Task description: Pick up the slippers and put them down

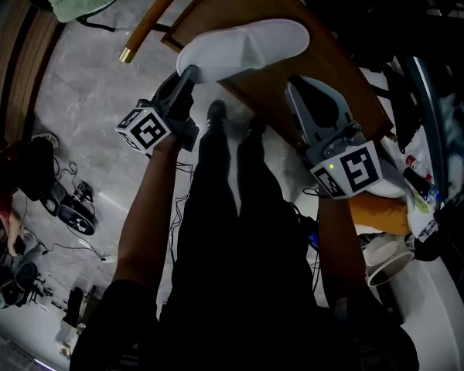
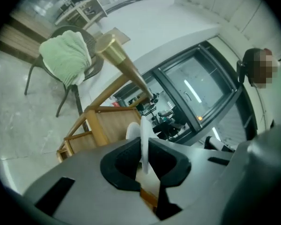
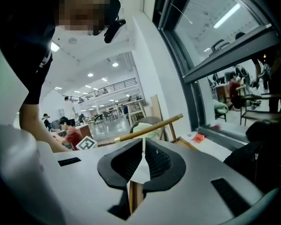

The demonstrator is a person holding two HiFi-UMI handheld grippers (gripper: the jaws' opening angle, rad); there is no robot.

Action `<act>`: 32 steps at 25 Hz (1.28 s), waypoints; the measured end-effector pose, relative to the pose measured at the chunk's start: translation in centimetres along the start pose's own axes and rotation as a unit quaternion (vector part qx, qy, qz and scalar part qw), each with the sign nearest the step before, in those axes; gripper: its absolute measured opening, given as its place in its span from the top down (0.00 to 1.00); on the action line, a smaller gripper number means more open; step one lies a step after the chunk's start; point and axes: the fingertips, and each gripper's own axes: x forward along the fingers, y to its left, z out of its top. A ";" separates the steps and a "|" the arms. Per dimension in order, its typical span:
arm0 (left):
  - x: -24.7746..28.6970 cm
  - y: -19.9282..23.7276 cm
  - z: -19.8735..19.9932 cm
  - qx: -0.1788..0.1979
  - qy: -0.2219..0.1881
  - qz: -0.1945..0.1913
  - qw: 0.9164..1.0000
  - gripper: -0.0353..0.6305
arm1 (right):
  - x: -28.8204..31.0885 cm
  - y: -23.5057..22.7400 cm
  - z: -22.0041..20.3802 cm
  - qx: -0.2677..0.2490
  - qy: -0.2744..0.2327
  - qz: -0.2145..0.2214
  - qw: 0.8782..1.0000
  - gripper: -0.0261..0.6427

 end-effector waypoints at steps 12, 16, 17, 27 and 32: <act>0.3 4.9 -1.2 0.058 0.003 0.112 0.992 0.79 | 1.0 0.2 -1.5 0.000 0.013 0.005 1.000 0.91; -0.1 4.8 -0.6 0.093 0.002 0.123 0.988 0.72 | 0.8 0.4 -0.7 -0.009 0.008 0.005 1.000 0.91; -0.5 4.6 -0.4 0.099 0.001 0.127 0.987 0.72 | 0.7 0.7 -0.3 -0.011 0.006 0.006 1.000 0.91; -6.1 -5.3 5.0 0.211 -0.024 0.078 0.974 0.85 | -1.6 6.4 7.1 -0.063 -0.032 0.040 0.997 0.91; -8.4 -15.0 6.9 0.273 -0.035 -0.011 0.961 0.92 | -3.9 7.8 12.9 -0.093 -0.078 0.045 0.992 0.91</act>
